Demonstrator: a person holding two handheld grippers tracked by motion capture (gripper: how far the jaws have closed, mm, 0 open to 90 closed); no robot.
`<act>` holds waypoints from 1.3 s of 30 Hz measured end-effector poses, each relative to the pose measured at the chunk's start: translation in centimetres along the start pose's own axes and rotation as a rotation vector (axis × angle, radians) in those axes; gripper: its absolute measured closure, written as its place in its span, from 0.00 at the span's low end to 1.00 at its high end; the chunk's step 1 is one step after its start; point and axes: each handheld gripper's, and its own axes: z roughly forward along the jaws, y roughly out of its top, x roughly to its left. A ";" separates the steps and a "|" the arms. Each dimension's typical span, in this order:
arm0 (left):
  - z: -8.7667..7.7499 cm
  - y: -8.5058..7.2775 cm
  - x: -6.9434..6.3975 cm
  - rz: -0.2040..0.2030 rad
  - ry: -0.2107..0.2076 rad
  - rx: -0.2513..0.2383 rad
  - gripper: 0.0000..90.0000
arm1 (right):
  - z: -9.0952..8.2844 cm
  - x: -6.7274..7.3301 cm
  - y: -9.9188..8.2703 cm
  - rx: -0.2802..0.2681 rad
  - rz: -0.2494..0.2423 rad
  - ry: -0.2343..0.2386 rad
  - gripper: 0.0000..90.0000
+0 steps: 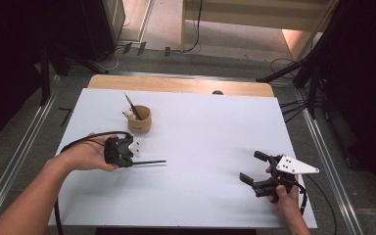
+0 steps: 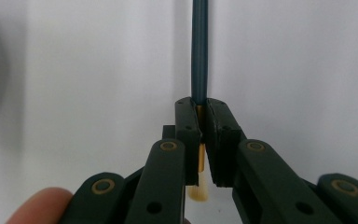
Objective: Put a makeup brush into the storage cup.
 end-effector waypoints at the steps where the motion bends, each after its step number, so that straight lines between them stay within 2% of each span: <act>1: -0.1 0.1 -0.1 0.001 0.002 0.001 0.95 | 0.1 0.1 0.1 0.002 -0.002 -0.002 0.03; 6: -0.3 0.9 -0.5 0.035 0.011 0.018 0.95 | 0.7 0.8 1.0 0.034 -0.024 -0.001 0.14; 18: -1.2 3.6 -1.0 0.088 0.014 0.003 0.95 | 3.0 2.3 3.0 0.106 -0.107 0.093 0.21; 25: -1.2 5.3 -1.3 0.116 0.014 -0.007 0.95 | 4.0 2.7 3.7 0.136 -0.128 0.131 0.28; 32: -1.2 6.6 -1.5 0.140 0.012 -0.013 0.95 | 5.2 3.1 4.1 0.168 -0.126 0.162 0.37; 36: -1.4 7.1 -1.6 0.148 0.009 -0.023 0.95 | 6.0 3.3 3.9 0.180 -0.132 0.198 0.43; 39: -1.5 7.4 -1.7 0.156 0.007 -0.028 0.95 | 6.5 3.5 3.9 0.186 -0.140 0.223 0.44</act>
